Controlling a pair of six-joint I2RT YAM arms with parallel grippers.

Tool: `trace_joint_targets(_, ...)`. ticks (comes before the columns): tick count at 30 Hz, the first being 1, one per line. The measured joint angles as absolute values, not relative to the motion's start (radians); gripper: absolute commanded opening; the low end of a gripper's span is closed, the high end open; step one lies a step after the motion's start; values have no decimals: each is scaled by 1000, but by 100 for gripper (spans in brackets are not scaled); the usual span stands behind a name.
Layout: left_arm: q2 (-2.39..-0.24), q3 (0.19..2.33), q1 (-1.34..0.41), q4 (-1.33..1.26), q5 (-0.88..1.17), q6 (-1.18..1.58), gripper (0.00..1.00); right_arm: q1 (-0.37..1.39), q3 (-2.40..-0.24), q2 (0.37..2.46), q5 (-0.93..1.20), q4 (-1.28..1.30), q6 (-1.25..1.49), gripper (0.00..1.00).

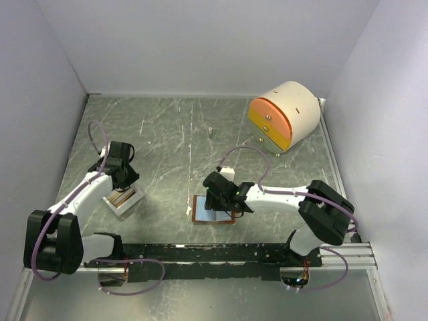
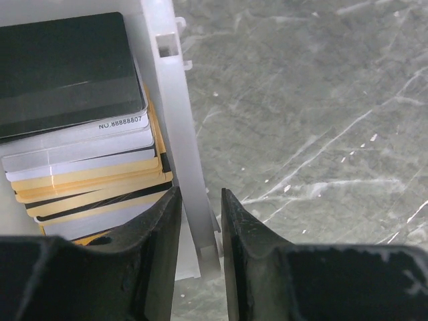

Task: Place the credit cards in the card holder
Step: Move the storage box to the center of the board.

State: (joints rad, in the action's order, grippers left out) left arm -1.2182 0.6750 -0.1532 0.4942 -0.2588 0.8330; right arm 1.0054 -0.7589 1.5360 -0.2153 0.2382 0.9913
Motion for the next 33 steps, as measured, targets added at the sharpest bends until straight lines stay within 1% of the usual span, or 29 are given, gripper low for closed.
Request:
trace_joint_targets(6, -1291, 712, -152, 421, -176, 756, 36, 1005, -759, 1536, -216, 239, 991, 47)
trace_joint_targets(7, -1298, 714, -152, 407, -160, 743, 37, 1005, -759, 1536, -216, 239, 991, 47)
trace_joint_targets(10, -1308, 715, -152, 379, -113, 697, 45, 1005, -759, 1536, -216, 239, 992, 47)
trace_joint_targets(11, -1308, 715, -152, 378, -101, 687, 50, 1005, -759, 1536, -216, 239, 992, 47)
trace_joint_targets(15, -1295, 726, -152, 409, -84, 651, 62, 1005, -759, 1536, -215, 238, 991, 46)
trace_joint_targets(16, -1287, 736, -152, 422, -85, 636, 67, 1005, -759, 1536, -215, 238, 991, 47)
trace_joint_targets(17, -1275, 751, -152, 437, -85, 619, 80, 1005, -759, 1536, -215, 237, 991, 47)
trace_joint_targets(18, -1264, 762, -152, 445, -85, 601, 88, 1005, -758, 1536, -215, 237, 991, 47)
trace_joint_targets(20, -1223, 789, -152, 460, -86, 549, 90, 1005, -758, 1536, -214, 237, 990, 47)
trace_joint_targets(28, -1099, 846, -152, 518, -216, 300, 85, 1005, -751, 1533, -209, 225, 978, 46)
trace_joint_targets(30, -1089, 843, -152, 522, -237, 212, 87, 1005, -749, 1532, -207, 221, 973, 46)
trace_joint_targets(33, -1065, 826, -152, 508, -252, 67, 83, 1005, -746, 1530, -201, 214, 964, 46)
